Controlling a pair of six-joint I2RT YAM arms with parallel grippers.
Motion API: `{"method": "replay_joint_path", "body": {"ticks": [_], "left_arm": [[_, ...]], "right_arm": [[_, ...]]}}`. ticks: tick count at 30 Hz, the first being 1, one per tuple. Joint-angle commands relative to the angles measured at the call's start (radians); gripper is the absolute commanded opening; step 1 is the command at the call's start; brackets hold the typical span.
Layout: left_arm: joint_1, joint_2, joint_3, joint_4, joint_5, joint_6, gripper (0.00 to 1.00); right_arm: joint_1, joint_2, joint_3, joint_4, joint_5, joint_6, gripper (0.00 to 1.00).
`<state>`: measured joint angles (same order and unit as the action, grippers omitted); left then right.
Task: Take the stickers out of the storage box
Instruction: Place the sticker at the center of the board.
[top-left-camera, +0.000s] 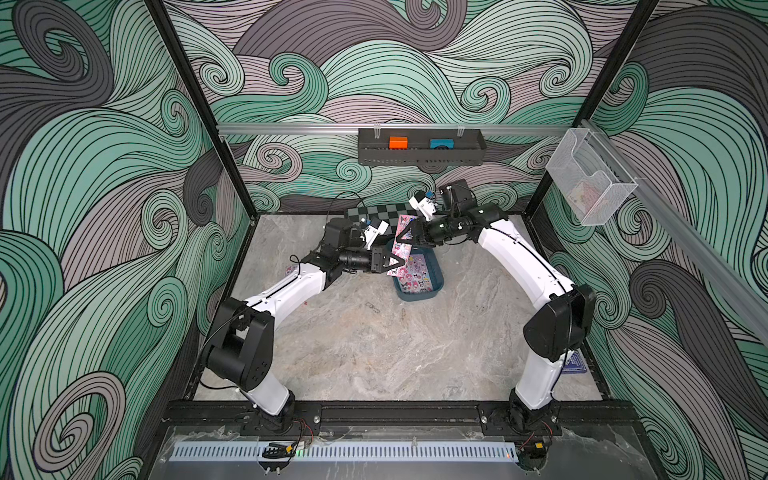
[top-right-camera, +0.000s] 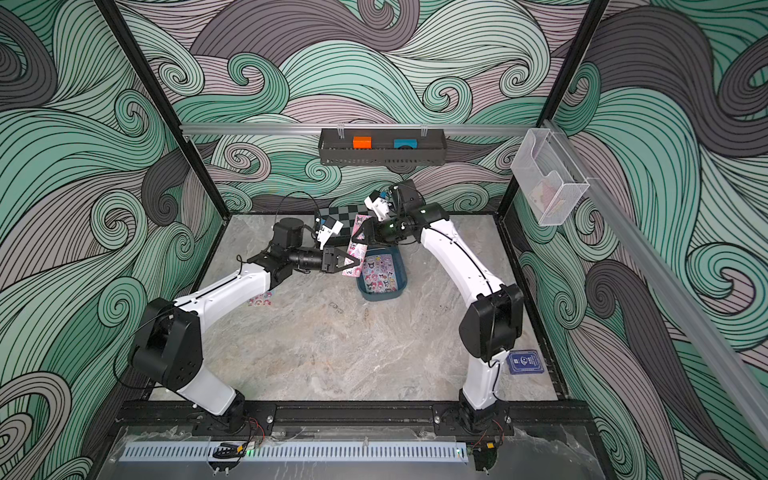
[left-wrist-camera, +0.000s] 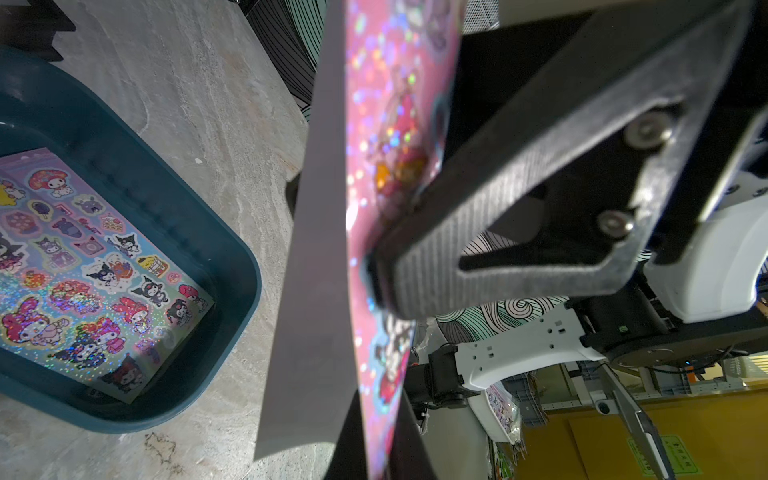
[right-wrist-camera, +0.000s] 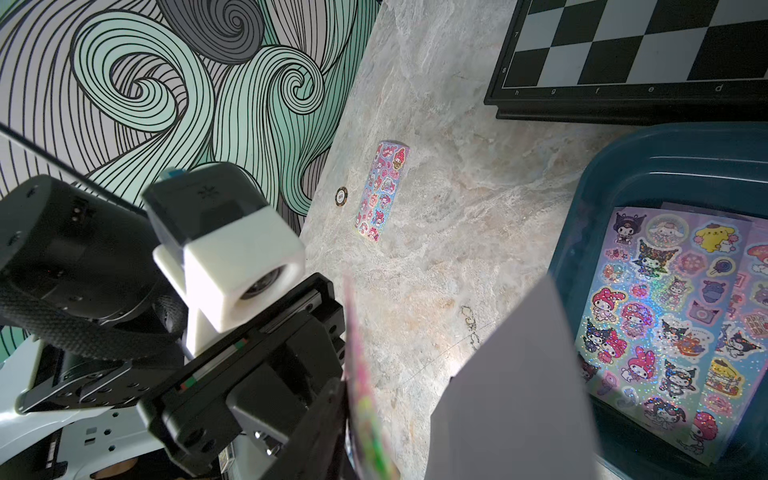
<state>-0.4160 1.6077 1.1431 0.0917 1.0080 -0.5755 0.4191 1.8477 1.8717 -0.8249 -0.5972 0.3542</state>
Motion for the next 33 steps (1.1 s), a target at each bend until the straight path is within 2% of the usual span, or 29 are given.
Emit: {"method": "replay_joint_path", "body": {"ticks": [1, 5, 8, 11, 14, 19, 24, 28, 33], "left_arm": [[-0.007, -0.016, -0.003, 0.02, 0.014, 0.005, 0.0], [-0.002, -0.028, -0.015, 0.018, 0.002, 0.003, 0.0], [0.002, -0.042, -0.019, -0.001, -0.014, -0.002, 0.0], [0.008, -0.06, -0.031, 0.005, -0.019, -0.012, 0.0], [0.021, -0.074, -0.036, 0.035, -0.025, -0.052, 0.0], [0.034, -0.104, -0.029, 0.103, -0.03, -0.142, 0.0], [0.036, -0.132, -0.019, 0.135, -0.075, -0.179, 0.0], [0.037, -0.099, 0.005, 0.2, -0.045, -0.235, 0.0], [0.041, -0.071, 0.026, 0.211, -0.046, -0.251, 0.0]], "right_arm": [[-0.005, 0.01, 0.028, 0.017, 0.005, 0.008, 0.5], [-0.015, 0.018, 0.021, 0.028, 0.01, 0.02, 0.78], [-0.041, -0.011, -0.034, 0.089, -0.016, 0.057, 0.85], [-0.083, -0.075, -0.166, 0.27, -0.096, 0.159, 0.89], [-0.118, -0.129, -0.294, 0.497, -0.174, 0.293, 0.98], [-0.121, -0.119, -0.389, 0.788, -0.284, 0.485, 0.99], [-0.108, -0.074, -0.443, 1.097, -0.357, 0.695, 0.99], [-0.084, -0.017, -0.444, 1.317, -0.411, 0.853, 0.99], [-0.066, 0.005, -0.43, 1.405, -0.428, 0.913, 0.98]]}}
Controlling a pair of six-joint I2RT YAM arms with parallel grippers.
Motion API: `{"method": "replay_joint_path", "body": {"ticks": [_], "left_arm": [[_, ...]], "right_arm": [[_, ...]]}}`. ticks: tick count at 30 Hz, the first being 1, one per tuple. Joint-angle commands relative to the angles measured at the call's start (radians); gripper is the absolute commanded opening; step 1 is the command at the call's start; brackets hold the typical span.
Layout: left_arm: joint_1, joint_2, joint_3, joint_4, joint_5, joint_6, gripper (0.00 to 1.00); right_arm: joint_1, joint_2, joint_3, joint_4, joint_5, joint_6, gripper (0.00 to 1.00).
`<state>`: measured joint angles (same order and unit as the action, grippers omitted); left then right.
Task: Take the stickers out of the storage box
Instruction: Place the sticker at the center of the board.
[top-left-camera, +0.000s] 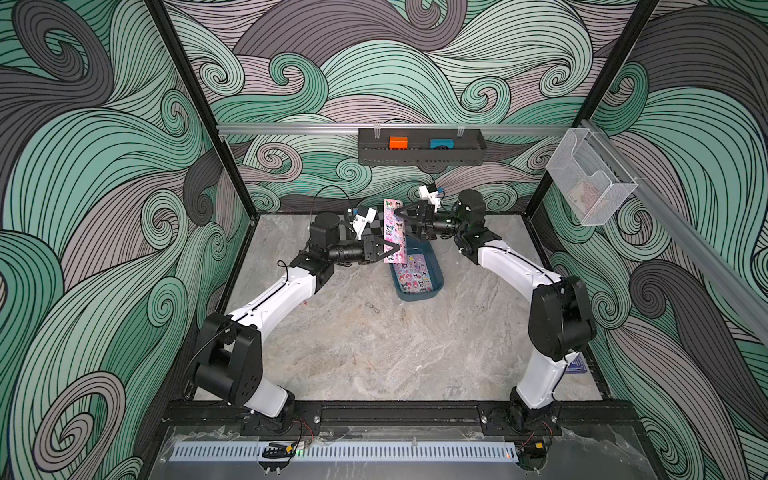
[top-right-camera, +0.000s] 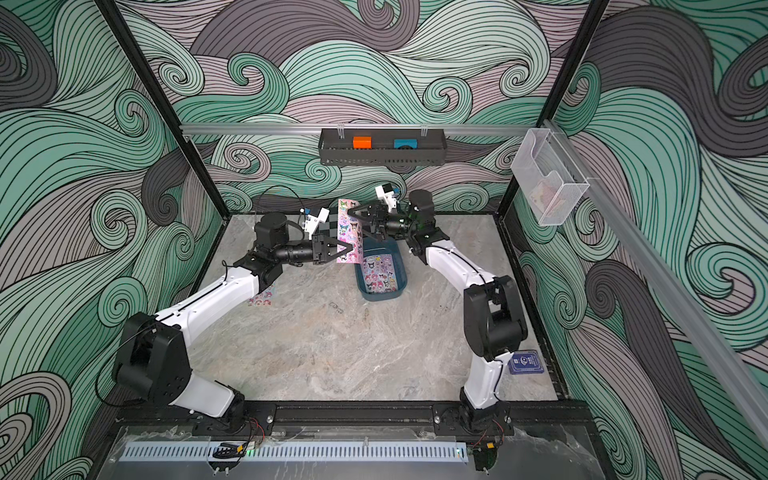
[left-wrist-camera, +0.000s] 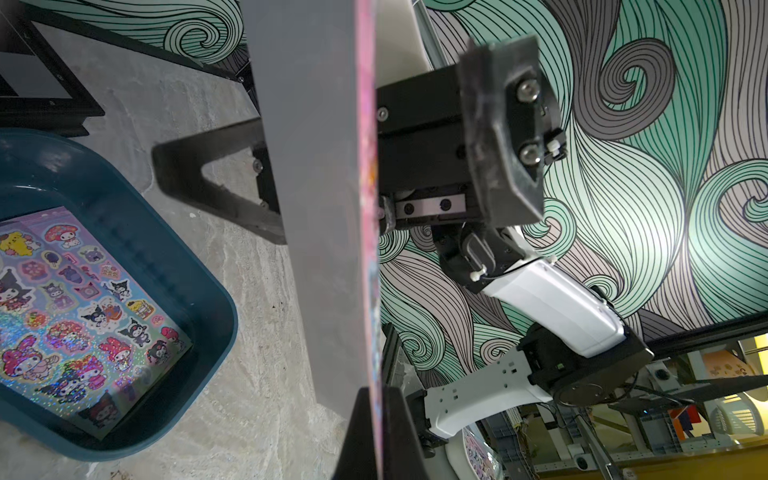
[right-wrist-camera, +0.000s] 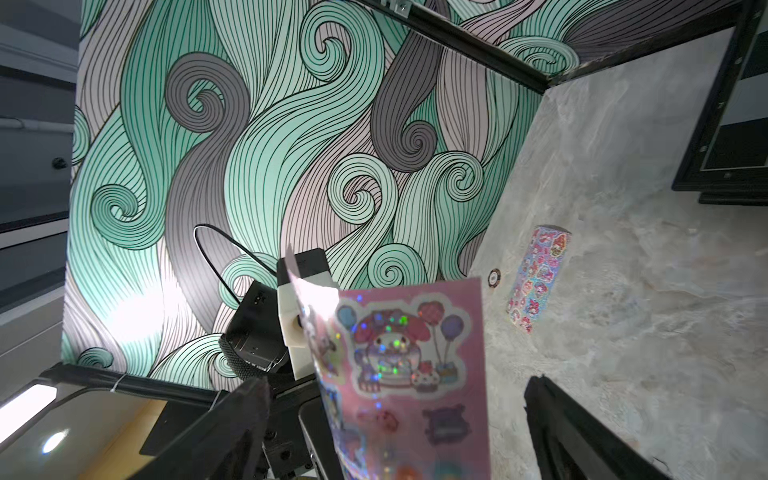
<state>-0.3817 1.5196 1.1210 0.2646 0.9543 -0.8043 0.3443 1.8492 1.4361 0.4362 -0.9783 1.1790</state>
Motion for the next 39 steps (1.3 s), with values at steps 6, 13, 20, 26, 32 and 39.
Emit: {"method": "replay_joint_path", "body": {"ticks": [6, 13, 20, 26, 32, 39], "left_arm": [[0.061, 0.02, 0.045, -0.045, -0.046, -0.025, 0.0], [0.102, 0.024, 0.031, -0.05, -0.037, -0.042, 0.0], [0.126, 0.028, 0.016, -0.062, -0.034, -0.034, 0.0], [0.14, 0.036, 0.005, -0.076, -0.025, -0.027, 0.0], [0.17, 0.029, -0.021, -0.113, -0.025, -0.011, 0.24], [0.281, -0.026, -0.15, -0.273, -0.181, 0.032, 0.39]], "right_arm": [[0.002, -0.027, 0.004, 0.082, -0.044, 0.036, 0.92], [0.005, -0.03, 0.034, -0.07, -0.03, -0.064, 0.76], [0.047, -0.038, 0.205, -0.642, 0.127, -0.445, 0.53], [0.069, -0.003, 0.269, -0.756, 0.182, -0.509, 0.23], [0.098, 0.047, 0.32, -0.775, 0.185, -0.518, 0.09], [0.149, 0.166, 0.392, -0.788, 0.178, -0.509, 0.07]]}}
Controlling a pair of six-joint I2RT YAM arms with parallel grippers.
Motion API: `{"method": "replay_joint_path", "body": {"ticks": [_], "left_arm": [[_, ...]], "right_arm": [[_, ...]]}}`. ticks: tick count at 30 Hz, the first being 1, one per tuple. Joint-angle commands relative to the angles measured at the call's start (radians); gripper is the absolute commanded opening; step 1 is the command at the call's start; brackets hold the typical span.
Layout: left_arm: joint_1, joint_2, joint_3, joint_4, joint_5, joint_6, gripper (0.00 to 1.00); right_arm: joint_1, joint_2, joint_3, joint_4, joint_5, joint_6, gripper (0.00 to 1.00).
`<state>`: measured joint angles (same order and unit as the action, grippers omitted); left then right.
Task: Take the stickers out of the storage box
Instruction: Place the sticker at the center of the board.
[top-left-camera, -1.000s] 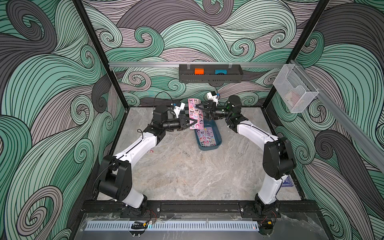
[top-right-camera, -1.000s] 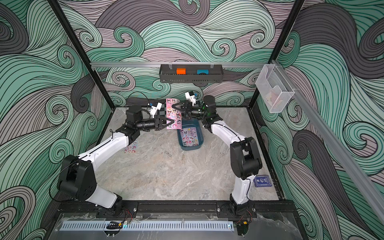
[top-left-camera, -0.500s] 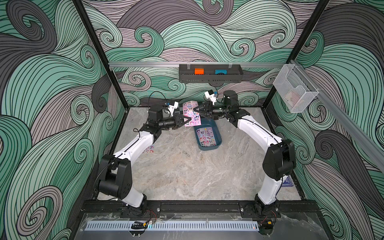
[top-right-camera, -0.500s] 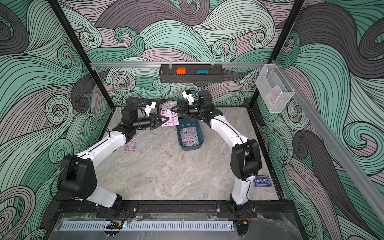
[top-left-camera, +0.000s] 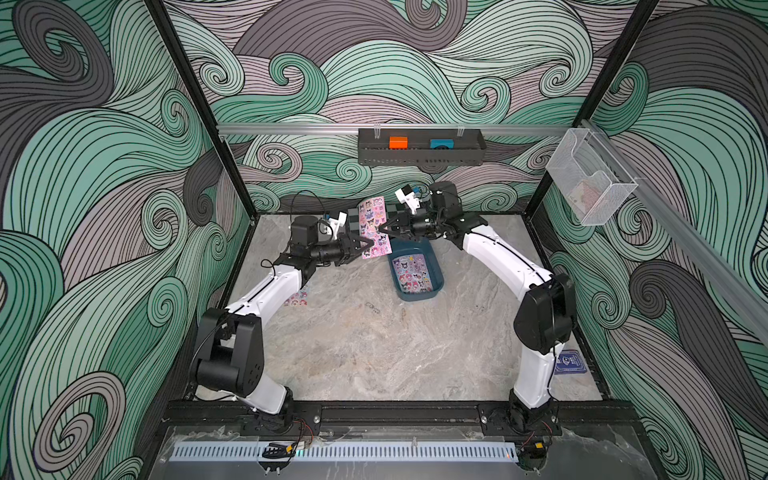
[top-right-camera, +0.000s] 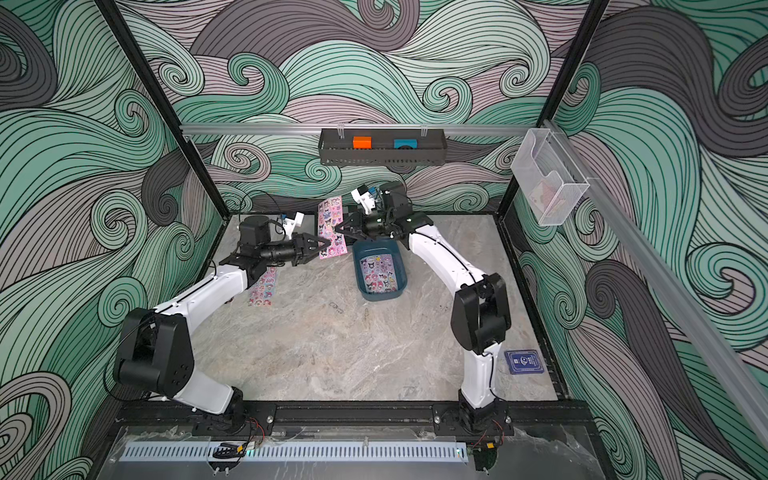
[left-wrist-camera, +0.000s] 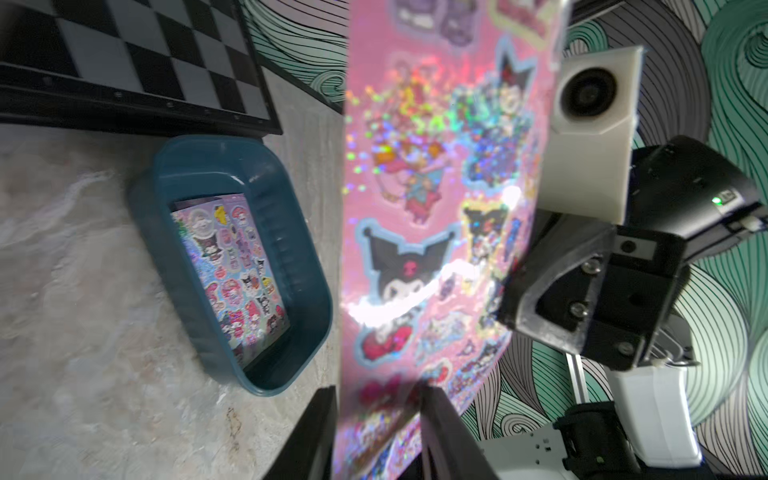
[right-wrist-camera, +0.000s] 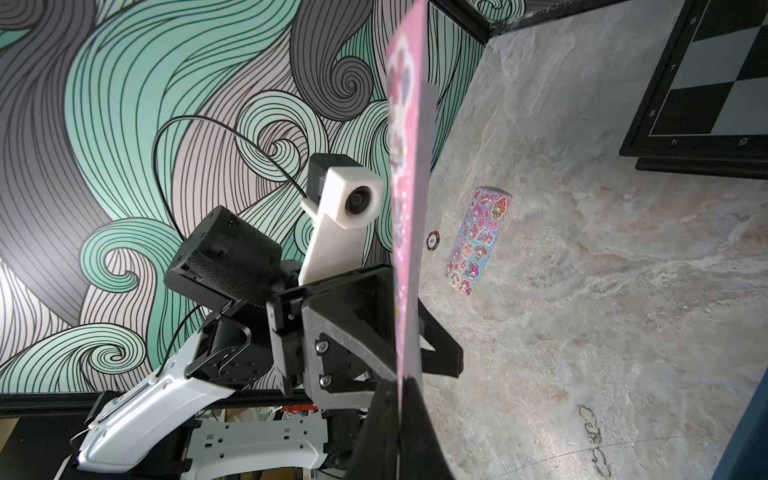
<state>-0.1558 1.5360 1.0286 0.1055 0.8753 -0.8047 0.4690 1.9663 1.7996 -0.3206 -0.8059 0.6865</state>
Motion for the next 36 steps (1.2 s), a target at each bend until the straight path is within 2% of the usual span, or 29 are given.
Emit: {"method": "replay_joint_path", "body": {"ticks": [1, 4, 7, 14, 19, 23, 31, 36], "left_arm": [[0.088, -0.07, -0.108, -0.113, -0.148, 0.01, 0.39], [0.178, -0.142, -0.204, -0.137, -0.232, 0.007, 0.39], [0.232, -0.18, -0.242, -0.177, -0.287, 0.047, 0.39], [0.266, -0.301, -0.324, -0.185, -0.436, 0.156, 0.39], [0.277, -0.414, -0.407, -0.197, -0.568, 0.267, 0.4], [0.277, -0.429, -0.453, -0.178, -0.592, 0.322, 0.4], [0.277, -0.38, -0.456, -0.121, -0.534, 0.323, 0.4], [0.277, -0.409, -0.459, -0.133, -0.536, 0.33, 0.4]], "right_arm": [[0.038, 0.073, 0.042, -0.047, 0.009, -0.014, 0.07], [0.084, 0.151, 0.084, -0.05, 0.032, 0.001, 0.06], [0.143, 0.227, 0.127, -0.029, 0.06, 0.037, 0.05], [0.253, 0.376, 0.191, 0.14, 0.093, 0.171, 0.05], [0.255, 0.461, 0.172, 0.159, 0.145, 0.182, 0.07], [0.23, 0.501, 0.128, 0.134, 0.171, 0.163, 0.07], [0.226, 0.551, 0.142, 0.06, 0.195, 0.119, 0.1], [0.233, 0.548, 0.117, 0.075, 0.229, 0.126, 0.1]]}}
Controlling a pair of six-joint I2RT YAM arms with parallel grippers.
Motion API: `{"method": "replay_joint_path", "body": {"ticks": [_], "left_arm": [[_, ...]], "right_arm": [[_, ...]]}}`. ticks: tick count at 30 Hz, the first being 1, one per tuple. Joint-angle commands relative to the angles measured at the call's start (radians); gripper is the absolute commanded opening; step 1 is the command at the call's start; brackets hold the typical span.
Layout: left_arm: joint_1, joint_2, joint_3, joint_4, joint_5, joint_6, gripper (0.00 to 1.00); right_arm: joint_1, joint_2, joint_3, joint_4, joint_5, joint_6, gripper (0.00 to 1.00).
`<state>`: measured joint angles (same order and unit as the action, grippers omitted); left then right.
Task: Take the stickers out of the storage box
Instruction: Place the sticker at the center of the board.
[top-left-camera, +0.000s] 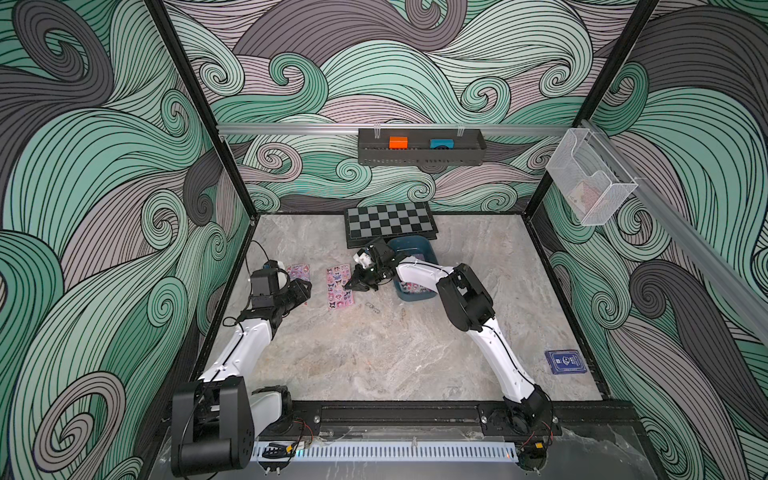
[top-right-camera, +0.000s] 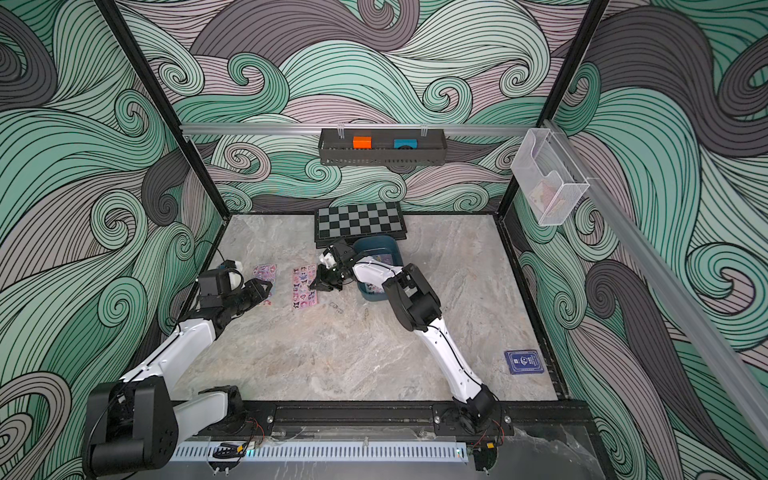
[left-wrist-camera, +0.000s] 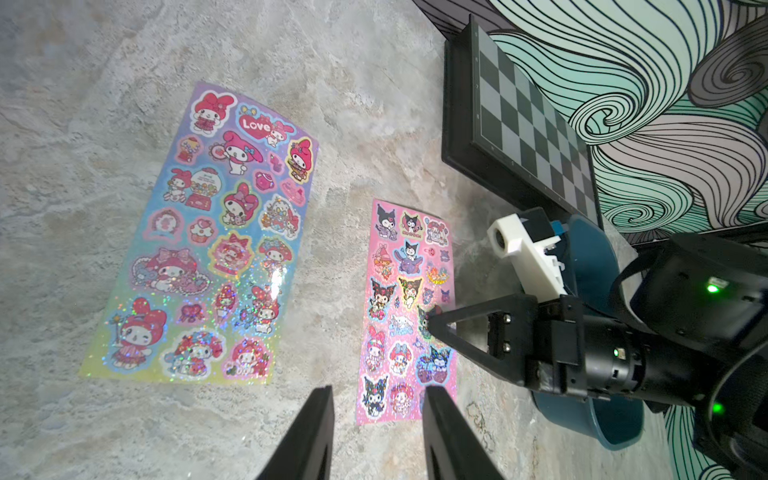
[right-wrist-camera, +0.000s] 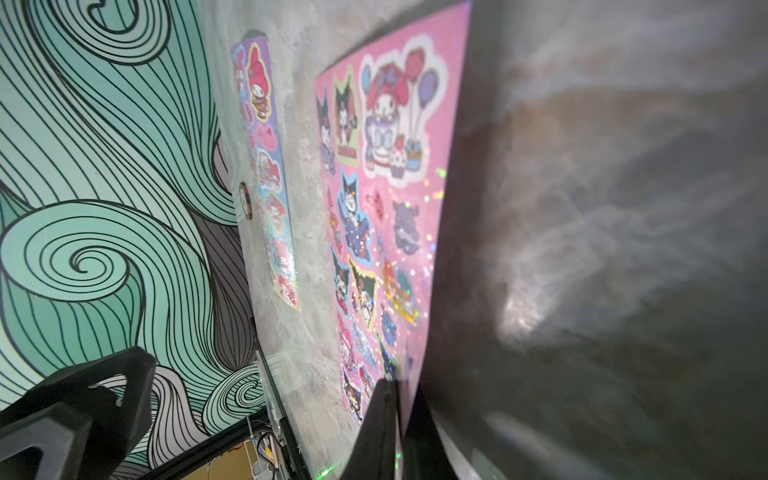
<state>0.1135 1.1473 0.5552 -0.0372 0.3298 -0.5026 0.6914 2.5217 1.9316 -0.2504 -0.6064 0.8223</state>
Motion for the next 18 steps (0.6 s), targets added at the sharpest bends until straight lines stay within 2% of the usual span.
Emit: {"method": "replay_joint_path", "body": {"ticks": [1, 11, 18], "left_arm": [[0.008, -0.03, 0.011, 0.007, 0.009, 0.029, 0.4], [0.006, -0.02, 0.004, 0.021, 0.036, 0.032, 0.41], [0.006, -0.02, 0.003, 0.027, 0.061, 0.031, 0.41]], "right_arm": [[0.014, -0.008, -0.021, 0.022, 0.036, 0.001, 0.1], [0.062, 0.022, -0.01, 0.163, 0.091, 0.123, 0.1], [0.064, 0.053, 0.032, 0.146, 0.123, 0.133, 0.09]]}}
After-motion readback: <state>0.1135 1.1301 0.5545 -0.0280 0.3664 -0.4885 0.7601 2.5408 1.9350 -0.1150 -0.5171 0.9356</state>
